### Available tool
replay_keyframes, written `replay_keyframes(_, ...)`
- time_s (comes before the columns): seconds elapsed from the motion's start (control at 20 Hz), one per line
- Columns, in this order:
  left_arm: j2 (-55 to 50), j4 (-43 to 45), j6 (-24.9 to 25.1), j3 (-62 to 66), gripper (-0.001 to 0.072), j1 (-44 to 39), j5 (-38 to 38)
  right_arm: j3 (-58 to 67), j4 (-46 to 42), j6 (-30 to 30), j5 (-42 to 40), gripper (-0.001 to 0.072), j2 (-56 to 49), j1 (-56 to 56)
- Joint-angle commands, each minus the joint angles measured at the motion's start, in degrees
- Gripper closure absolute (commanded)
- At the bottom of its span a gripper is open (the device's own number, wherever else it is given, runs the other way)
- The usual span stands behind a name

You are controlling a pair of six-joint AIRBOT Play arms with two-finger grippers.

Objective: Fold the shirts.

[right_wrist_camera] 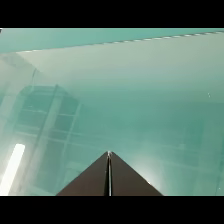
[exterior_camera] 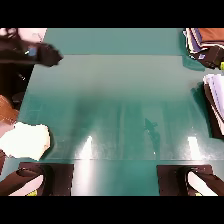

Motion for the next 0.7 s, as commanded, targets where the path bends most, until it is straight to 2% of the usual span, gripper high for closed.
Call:
replay_keyframes(0.0,7.9,18.7,-6.5,-7.2,0.0681,4.3,-12.3,0.1,0.0,0.0,0.0,0.0695,0.0,0.0)
replay_keyframes(0.1,12.5,25.5,-8.7,-13.8,0.068,6.1,-16.0,0.1,0.0,0.0,-0.4,0.0695,0.0,0.0)
replay_keyframes(0.25,15.1,26.4,-8.6,-23.4,0.0678,8.7,-20.3,0.1,0.0,0.0,-2.3,0.0694,0.0,0.0)
replay_keyframes(0.4,15.1,26.2,-8.6,-34.1,0.0677,8.7,-20.4,0.1,0.0,0.0,-4.1,0.0694,0.0,0.0)
replay_keyframes(0.45,15.1,26.2,-8.6,-37.5,0.0543,8.7,-20.3,0.1,0.0,0.0,-4.3,0.0695,0.0,0.0)
replay_keyframes(0.5,15.1,26.3,-8.7,-41.0,0.0215,8.7,-20.0,0.1,-0.1,0.0,-4.5,0.0694,0.0,0.0)
replay_keyframes(0.55,15.1,26.3,-8.7,-43.9,0.0083,8.7,-19.5,0.1,0.0,0.0,-4.7,0.0694,0.0,0.0)
replay_keyframes(0.65,15.1,26.4,-10.0,-48.5,0.0102,8.7,-19.0,0.1,-0.1,0.0,-4.9,0.0695,0.0,0.0)
